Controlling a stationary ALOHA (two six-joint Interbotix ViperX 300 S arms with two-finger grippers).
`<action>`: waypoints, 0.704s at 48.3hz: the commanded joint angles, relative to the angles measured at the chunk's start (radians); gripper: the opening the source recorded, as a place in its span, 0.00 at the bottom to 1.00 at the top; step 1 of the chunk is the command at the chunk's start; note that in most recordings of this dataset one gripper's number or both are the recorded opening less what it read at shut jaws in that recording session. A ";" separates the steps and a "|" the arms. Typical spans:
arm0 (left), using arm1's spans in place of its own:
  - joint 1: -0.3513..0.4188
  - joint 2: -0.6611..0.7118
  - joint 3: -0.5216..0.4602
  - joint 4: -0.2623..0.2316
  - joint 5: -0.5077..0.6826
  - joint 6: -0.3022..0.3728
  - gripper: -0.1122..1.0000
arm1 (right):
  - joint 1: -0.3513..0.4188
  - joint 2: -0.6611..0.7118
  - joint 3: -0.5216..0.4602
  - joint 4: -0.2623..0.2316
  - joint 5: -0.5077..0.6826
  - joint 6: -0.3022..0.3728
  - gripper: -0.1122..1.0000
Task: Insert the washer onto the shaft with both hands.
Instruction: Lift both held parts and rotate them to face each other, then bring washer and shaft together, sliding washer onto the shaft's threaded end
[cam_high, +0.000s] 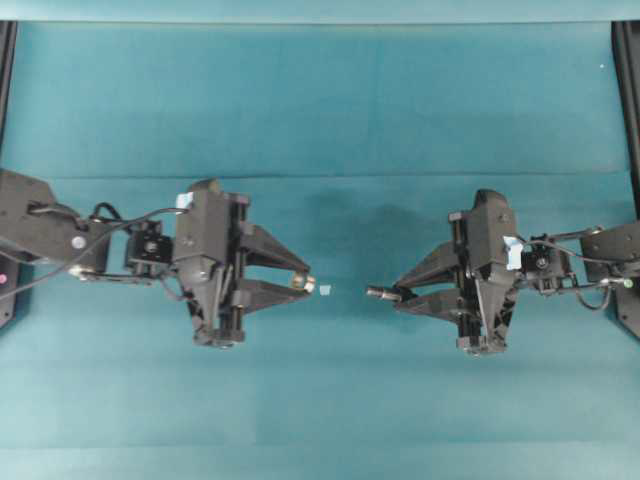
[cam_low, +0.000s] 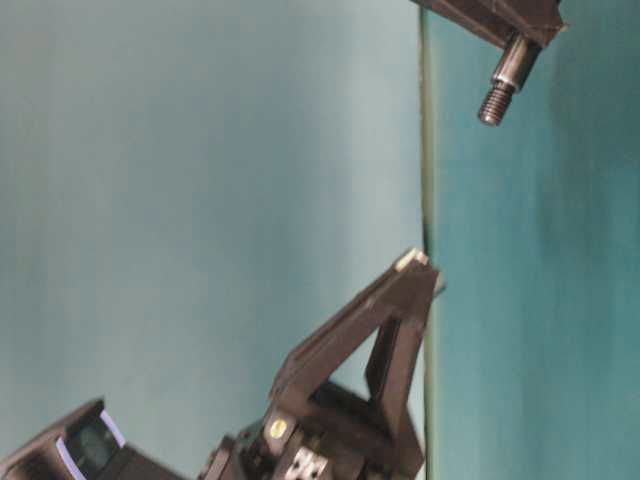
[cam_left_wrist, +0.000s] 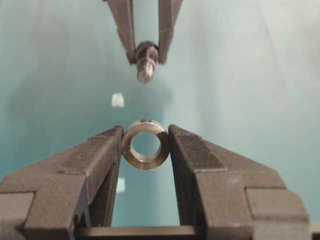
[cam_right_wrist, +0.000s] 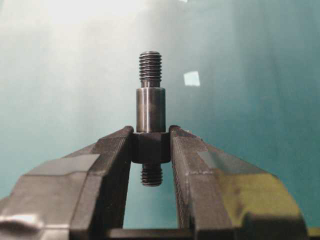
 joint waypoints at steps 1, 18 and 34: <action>-0.005 0.012 -0.028 0.002 -0.028 -0.003 0.43 | 0.009 0.006 -0.023 0.003 -0.025 0.012 0.10; -0.018 0.078 -0.075 0.000 -0.055 -0.005 0.43 | 0.012 0.064 -0.071 0.003 -0.064 0.012 0.10; -0.028 0.107 -0.097 0.002 -0.054 -0.008 0.43 | 0.012 0.087 -0.084 0.003 -0.092 0.012 0.10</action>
